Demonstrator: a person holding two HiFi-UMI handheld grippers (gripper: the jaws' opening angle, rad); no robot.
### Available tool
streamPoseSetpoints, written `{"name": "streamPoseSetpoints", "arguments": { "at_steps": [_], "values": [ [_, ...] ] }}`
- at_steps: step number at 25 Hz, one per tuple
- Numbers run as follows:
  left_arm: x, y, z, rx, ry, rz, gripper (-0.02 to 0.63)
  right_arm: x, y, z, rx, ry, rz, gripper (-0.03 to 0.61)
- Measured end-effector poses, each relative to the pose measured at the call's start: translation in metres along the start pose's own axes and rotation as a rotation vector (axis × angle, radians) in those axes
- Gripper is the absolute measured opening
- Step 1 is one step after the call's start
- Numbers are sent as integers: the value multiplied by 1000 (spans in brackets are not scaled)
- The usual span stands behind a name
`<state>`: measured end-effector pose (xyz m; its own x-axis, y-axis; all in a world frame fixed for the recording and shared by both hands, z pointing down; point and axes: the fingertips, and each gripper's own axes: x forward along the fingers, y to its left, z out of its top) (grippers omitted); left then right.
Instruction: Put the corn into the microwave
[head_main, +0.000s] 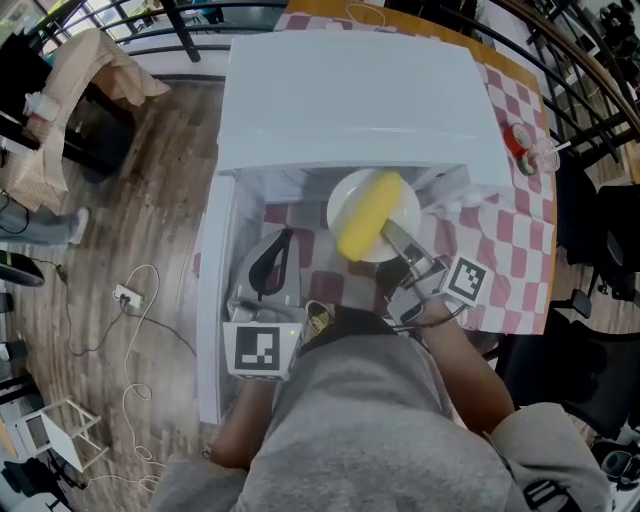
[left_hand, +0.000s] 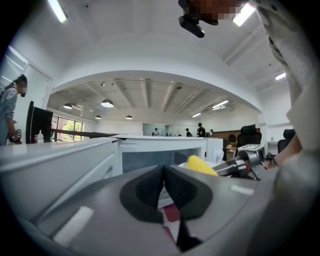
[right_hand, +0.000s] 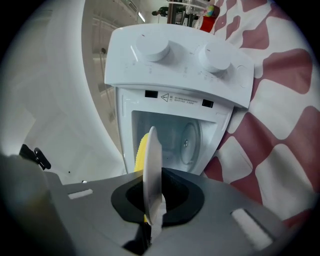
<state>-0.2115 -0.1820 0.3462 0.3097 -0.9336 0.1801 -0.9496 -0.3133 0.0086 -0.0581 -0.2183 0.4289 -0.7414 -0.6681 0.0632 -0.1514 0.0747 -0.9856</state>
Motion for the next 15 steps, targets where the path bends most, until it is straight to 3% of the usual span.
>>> {"name": "streamPoseSetpoints", "arguments": {
  "at_steps": [15],
  "values": [
    [33, 17, -12, 7, 80, 25, 11, 60, -72, 7, 49, 10, -78, 6]
  ]
}}
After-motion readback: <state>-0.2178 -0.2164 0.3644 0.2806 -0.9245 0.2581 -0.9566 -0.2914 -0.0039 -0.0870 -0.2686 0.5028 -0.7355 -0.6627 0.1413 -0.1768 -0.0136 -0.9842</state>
